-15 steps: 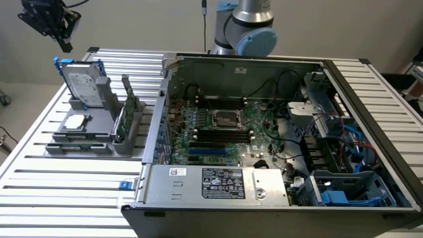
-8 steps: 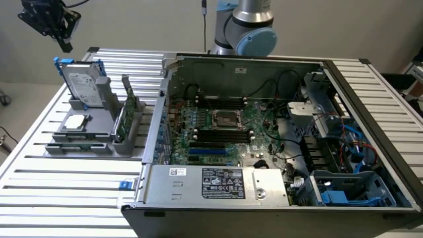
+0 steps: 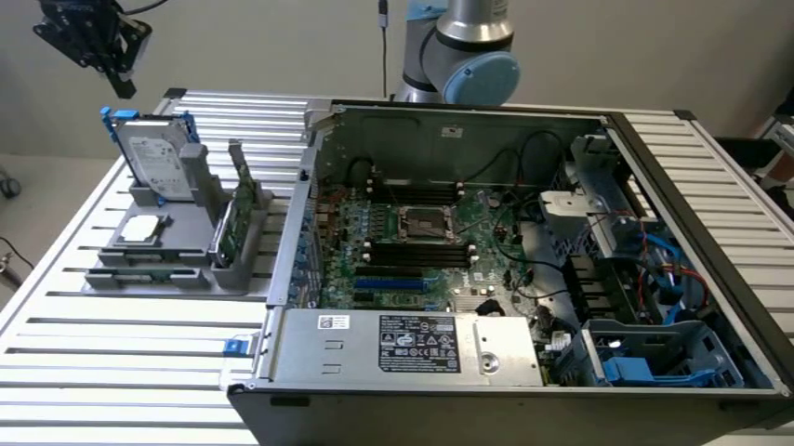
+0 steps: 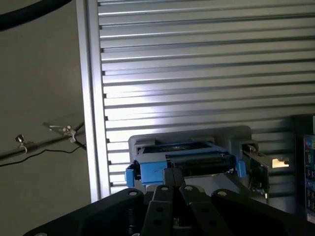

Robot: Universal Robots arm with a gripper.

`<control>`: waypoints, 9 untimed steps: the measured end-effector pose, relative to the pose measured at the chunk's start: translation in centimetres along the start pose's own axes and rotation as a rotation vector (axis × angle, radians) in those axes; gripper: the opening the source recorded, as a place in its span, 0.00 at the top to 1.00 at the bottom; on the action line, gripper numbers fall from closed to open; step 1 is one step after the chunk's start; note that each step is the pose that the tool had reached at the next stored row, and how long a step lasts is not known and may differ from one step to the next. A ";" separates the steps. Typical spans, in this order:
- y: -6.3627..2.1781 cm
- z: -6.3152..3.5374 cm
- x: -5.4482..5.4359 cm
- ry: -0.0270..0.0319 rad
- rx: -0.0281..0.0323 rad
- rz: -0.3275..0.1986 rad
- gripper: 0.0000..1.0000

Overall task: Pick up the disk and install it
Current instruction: 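Pick up the disk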

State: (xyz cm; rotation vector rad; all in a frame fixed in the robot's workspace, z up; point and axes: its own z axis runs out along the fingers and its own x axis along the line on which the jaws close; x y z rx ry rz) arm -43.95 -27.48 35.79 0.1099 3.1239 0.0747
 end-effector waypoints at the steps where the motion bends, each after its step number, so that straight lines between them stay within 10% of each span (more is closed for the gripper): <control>1: 0.01 0.01 0.1 0.0000 -0.0002 -0.004 0.89; 9: 0.01 0.00 0.1 0.0137 -0.0013 -0.127 0.89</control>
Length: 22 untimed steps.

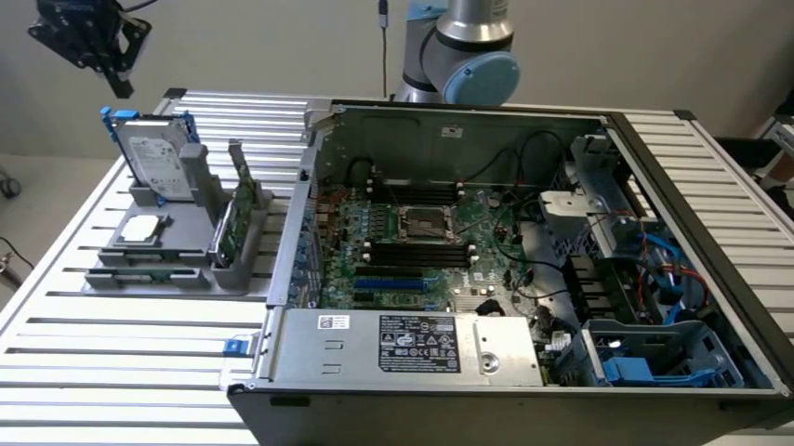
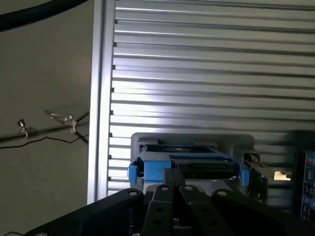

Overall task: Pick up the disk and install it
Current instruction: 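Pick up the disk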

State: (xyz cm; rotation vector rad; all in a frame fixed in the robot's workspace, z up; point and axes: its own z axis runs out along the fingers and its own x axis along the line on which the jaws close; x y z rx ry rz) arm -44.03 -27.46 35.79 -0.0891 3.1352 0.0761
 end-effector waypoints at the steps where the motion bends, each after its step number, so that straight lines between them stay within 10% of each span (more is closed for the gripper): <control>1: 0.00 0.00 0.0 0.0029 -0.0002 -0.014 0.89; 8: 0.01 0.01 0.0 0.0396 -0.0025 -0.089 0.89; 22: 0.01 0.00 0.0 0.0544 0.0006 -0.338 0.89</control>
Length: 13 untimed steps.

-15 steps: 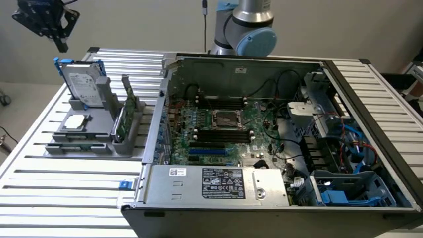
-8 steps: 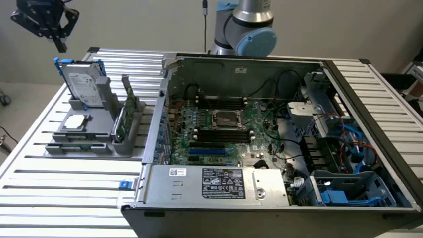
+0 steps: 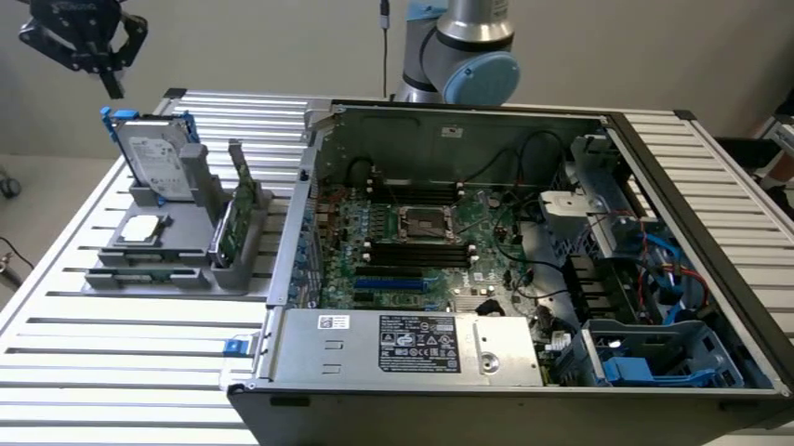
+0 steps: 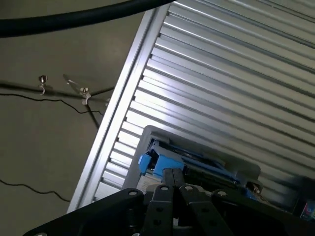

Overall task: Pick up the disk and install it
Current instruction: 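Pick up the disk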

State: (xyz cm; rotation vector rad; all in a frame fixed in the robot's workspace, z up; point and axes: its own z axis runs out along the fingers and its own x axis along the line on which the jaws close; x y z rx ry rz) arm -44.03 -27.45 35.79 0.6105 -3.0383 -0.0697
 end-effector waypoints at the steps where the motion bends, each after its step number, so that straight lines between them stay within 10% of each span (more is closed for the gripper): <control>1: 0.00 0.00 0.0 0.0010 0.0006 -0.018 0.89; 13: 0.00 0.00 0.0 0.0123 0.0076 -0.235 0.89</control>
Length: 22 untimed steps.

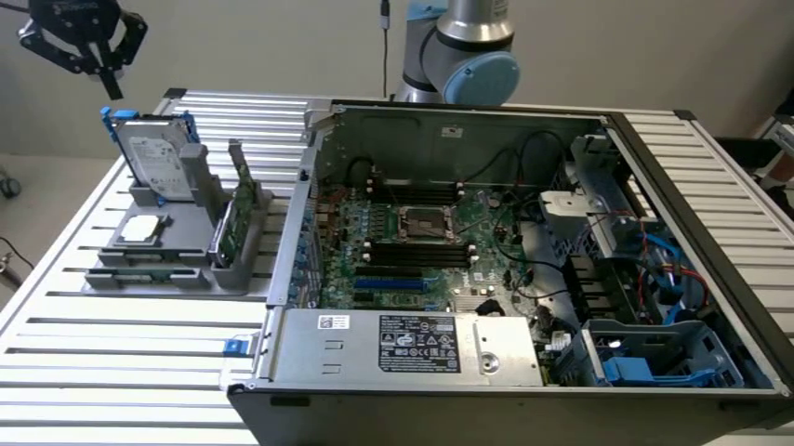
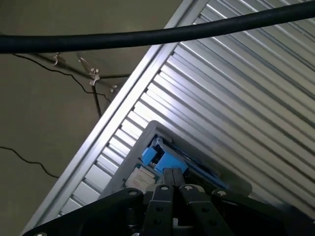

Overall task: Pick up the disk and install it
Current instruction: 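Pick up the disk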

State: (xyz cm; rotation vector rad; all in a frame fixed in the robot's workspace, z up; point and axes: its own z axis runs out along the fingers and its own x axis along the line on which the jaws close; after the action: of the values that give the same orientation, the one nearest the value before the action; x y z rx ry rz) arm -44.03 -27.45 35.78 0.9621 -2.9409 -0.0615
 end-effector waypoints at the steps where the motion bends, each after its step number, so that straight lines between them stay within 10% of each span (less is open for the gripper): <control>1: 0.00 0.00 0.0 0.0011 0.0005 -0.018 0.89; 22: 0.00 0.03 0.0 0.0210 0.0128 -0.400 0.89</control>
State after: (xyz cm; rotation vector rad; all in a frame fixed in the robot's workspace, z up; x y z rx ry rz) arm -44.03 -27.45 35.75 1.5246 -2.6848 -0.0458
